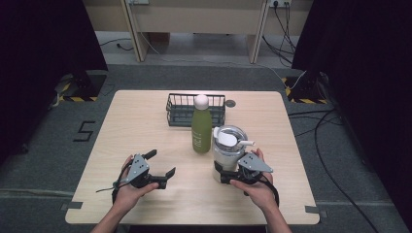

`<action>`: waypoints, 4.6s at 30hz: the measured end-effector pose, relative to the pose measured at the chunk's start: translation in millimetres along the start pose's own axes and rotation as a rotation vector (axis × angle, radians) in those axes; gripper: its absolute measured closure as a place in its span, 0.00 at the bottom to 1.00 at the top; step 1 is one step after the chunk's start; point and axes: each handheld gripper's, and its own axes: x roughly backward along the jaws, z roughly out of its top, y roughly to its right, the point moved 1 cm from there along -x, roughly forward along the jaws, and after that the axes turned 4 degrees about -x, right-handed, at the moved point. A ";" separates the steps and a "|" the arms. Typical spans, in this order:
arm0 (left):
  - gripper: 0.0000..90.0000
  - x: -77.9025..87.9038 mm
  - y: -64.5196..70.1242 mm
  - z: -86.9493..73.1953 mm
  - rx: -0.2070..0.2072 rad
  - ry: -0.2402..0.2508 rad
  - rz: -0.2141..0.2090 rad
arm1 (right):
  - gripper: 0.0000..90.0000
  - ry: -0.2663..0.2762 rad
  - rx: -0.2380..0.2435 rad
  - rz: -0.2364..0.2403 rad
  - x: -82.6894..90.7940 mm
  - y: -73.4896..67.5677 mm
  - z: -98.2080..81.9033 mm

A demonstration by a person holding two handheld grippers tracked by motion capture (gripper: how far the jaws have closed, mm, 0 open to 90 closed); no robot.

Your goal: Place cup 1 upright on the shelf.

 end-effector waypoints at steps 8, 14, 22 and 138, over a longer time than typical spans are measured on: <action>0.03 -0.7 0.8 -1.1 0.007 -0.002 0.004 | 0.11 0.022 -0.003 -0.028 5.1 7.3 10.3; 0.03 -1.1 0.8 -2.1 0.018 -0.001 0.004 | 0.11 0.052 -0.007 -0.051 9.5 15.3 22.5; 0.03 -1.6 1.5 -2.5 0.026 -0.001 0.001 | 0.11 0.071 -0.022 -0.077 10.5 23.5 31.4; 0.05 -3.9 2.1 -3.7 0.030 -0.007 0.003 | 0.11 0.149 -0.041 -0.195 -58.8 90.1 122.7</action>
